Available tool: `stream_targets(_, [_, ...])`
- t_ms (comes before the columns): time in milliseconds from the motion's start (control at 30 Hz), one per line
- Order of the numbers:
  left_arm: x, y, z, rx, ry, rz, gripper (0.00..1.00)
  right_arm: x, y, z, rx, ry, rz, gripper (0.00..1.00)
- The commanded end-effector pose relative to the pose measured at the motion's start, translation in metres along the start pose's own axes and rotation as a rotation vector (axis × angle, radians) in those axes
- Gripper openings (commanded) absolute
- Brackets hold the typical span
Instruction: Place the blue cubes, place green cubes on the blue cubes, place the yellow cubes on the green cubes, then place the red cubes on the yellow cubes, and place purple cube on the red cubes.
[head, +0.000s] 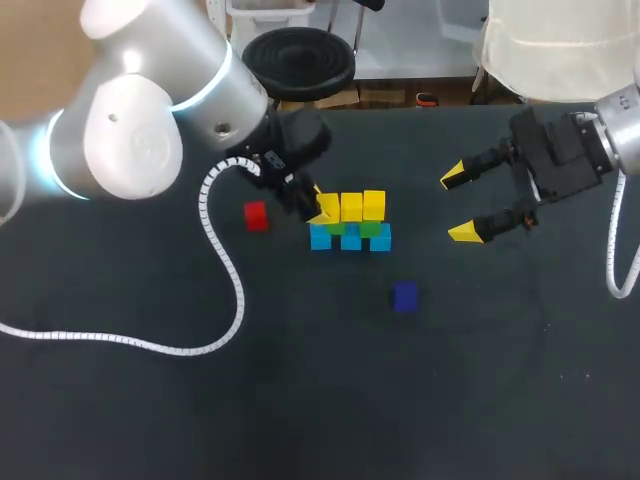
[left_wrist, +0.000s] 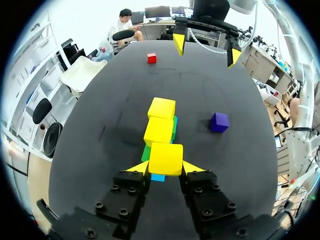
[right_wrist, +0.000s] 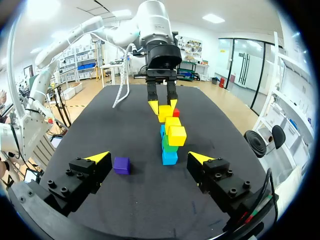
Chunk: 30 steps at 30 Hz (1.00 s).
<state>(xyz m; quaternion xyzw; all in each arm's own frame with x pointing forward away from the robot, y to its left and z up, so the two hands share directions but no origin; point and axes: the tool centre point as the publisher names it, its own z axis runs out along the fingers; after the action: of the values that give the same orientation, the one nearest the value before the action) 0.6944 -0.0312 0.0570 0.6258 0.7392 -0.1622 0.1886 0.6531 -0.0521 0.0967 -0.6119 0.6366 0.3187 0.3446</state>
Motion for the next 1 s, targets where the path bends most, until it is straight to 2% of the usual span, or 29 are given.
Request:
stream_targets(33, [-0.0025, 0.0056, 0.0016, 0.009, 0.005, 0.002, 0.00, 0.0002, 0.0003, 0.0000, 0.001, -0.001, -0.001, 1.00])
stream_targets(1000, [-0.0006, 0.0047, 0.0063, 0.025, 0.000, -0.012, 0.00, 0.0002, 0.0003, 0.0000, 0.001, -0.001, -0.001, 1.00])
